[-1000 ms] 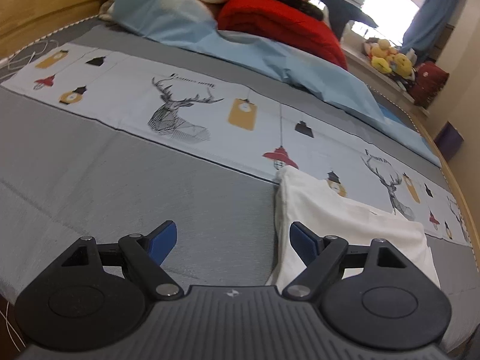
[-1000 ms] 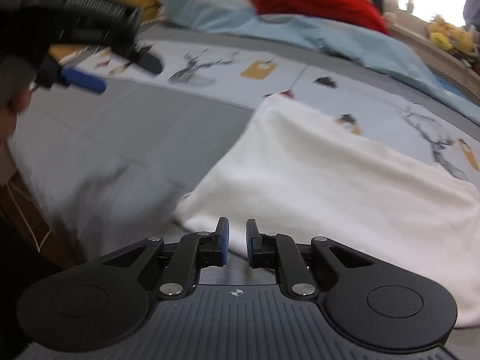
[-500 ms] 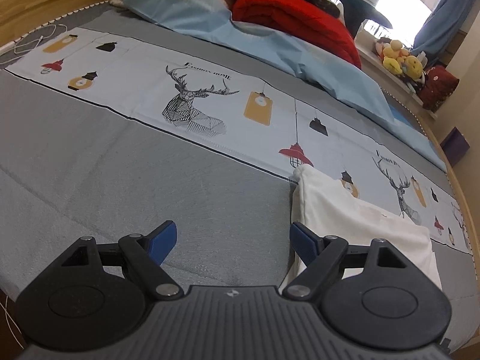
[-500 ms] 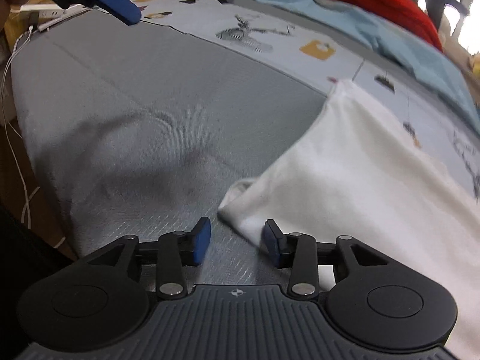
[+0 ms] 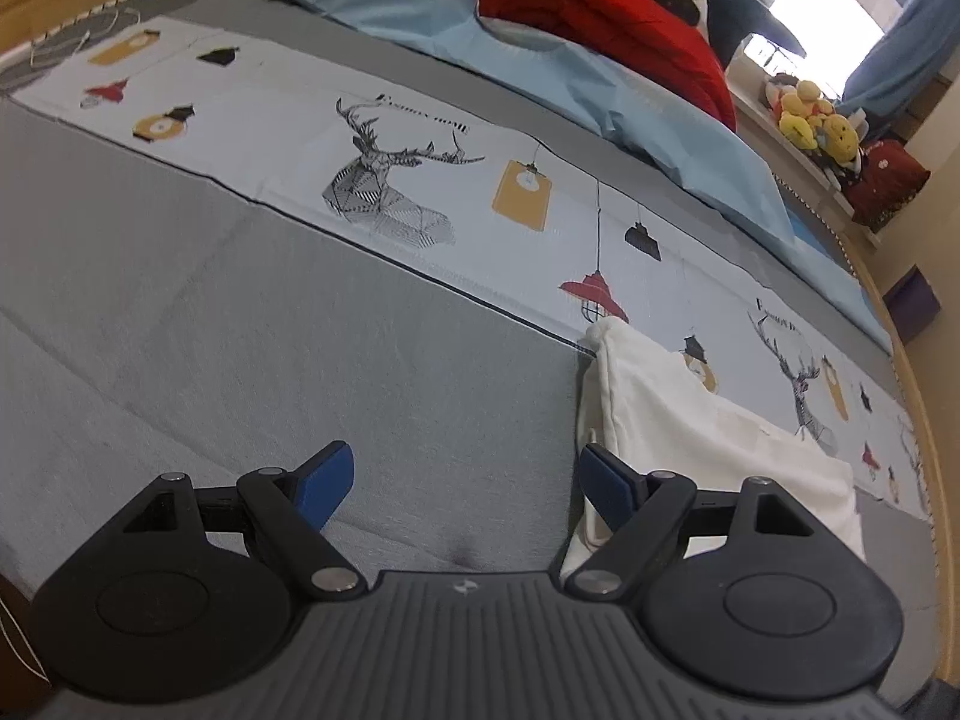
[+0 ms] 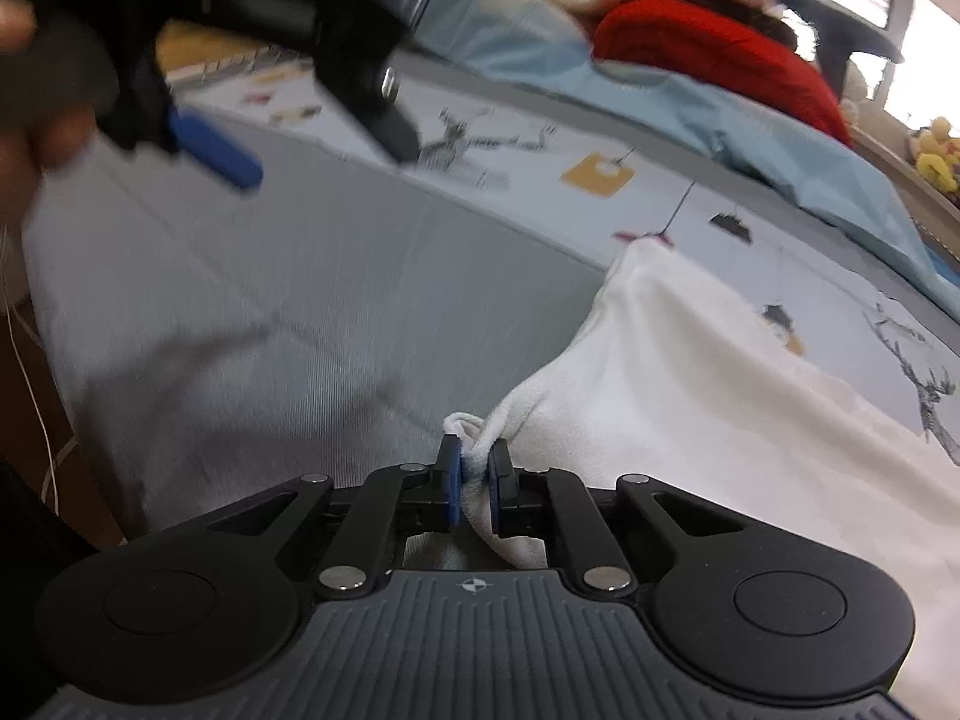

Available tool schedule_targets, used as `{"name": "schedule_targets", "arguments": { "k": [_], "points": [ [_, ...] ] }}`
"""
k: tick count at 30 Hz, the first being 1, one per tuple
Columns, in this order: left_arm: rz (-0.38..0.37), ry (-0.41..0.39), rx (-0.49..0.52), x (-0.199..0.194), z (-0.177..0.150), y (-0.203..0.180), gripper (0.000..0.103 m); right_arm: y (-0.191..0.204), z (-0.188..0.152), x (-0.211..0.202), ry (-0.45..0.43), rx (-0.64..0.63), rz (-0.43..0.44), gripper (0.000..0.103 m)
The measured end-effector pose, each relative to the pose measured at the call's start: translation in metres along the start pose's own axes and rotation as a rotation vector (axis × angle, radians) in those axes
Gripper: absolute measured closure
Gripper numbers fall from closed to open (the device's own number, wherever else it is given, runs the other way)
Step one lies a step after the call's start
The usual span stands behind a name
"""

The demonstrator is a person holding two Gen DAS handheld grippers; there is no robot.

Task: Fold small clothes
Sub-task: 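Pinch the white shirt's edge with the right tool while the left tool pinches beside it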

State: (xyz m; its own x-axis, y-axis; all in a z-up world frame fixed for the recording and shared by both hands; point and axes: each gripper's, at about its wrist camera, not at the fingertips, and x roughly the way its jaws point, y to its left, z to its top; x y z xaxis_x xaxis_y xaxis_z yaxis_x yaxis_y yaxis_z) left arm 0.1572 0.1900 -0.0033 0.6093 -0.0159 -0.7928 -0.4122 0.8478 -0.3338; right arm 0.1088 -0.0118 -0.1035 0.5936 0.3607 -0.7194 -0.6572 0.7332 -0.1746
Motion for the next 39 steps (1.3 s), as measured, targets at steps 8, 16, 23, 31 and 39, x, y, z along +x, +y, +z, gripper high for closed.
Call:
{"name": "schedule_targets", "arguments": {
  "k": [8, 16, 23, 31, 39],
  "points": [
    [-0.106, 0.067, -0.046, 0.016, -0.003, -0.024, 0.017, -0.025, 0.004, -0.049, -0.085, 0.082, 0.005, 0.095],
    [-0.209, 0.187, -0.126, 0.037, -0.009, -0.033, 0.017, -0.052, -0.004, -0.077, -0.093, 0.076, 0.061, 0.096],
    [-0.238, 0.254, -0.176, 0.057, -0.006, -0.033, 0.016, -0.049, -0.01, -0.076, -0.072, 0.056, 0.1, 0.096],
    [-0.25, 0.329, -0.15, 0.093, 0.0, -0.047, 0.016, -0.046, -0.01, -0.076, -0.069, 0.031, 0.129, 0.096],
    [-0.287, 0.375, -0.207, 0.131, 0.007, -0.062, 0.016, -0.051, -0.01, -0.081, -0.08, 0.045, 0.138, 0.096]
  ]
}}
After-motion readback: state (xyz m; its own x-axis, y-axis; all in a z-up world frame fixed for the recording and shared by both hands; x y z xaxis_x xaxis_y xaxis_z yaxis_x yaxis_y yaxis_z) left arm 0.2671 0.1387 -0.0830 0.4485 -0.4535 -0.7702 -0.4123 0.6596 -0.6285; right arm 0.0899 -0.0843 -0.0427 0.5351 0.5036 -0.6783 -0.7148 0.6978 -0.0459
